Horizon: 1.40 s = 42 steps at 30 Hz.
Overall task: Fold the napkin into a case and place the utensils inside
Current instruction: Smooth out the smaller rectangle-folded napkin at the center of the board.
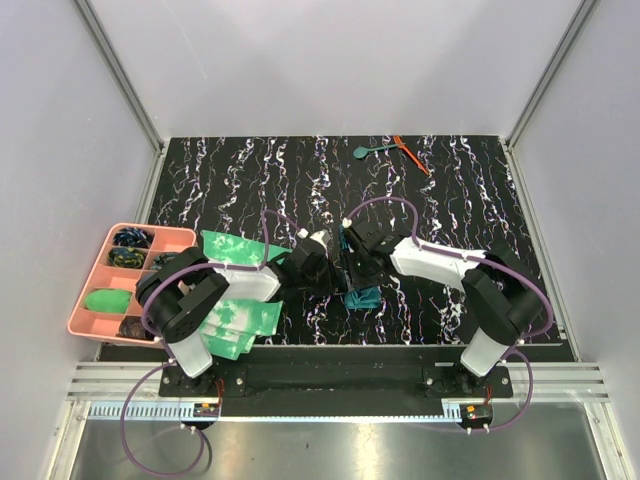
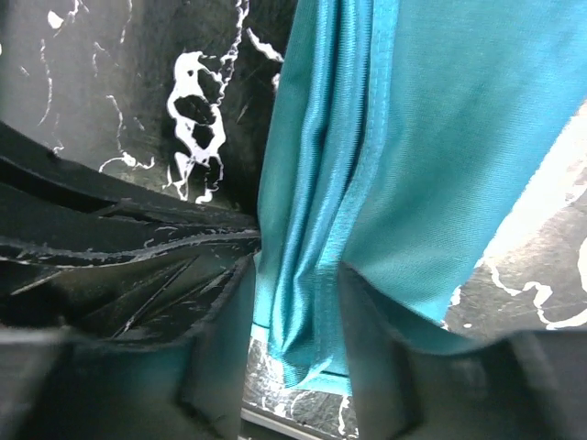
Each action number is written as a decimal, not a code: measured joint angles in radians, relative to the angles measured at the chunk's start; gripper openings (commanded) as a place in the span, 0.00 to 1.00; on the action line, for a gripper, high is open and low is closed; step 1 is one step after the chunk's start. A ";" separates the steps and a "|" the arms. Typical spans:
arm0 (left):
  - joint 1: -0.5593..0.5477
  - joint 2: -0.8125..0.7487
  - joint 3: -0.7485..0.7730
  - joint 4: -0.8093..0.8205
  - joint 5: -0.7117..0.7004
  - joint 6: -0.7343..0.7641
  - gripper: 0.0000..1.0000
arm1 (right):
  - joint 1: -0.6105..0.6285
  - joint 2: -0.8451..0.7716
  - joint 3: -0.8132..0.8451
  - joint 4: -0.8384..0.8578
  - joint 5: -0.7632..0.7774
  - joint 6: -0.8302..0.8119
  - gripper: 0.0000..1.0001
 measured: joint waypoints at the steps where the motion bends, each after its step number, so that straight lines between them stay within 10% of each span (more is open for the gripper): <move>1: 0.000 0.000 -0.001 0.001 0.000 -0.001 0.06 | 0.003 0.000 0.001 -0.002 0.006 -0.002 0.43; 42: 0.014 -0.024 0.106 -0.143 0.023 0.073 0.07 | 0.004 -0.006 -0.003 -0.023 0.043 -0.019 0.30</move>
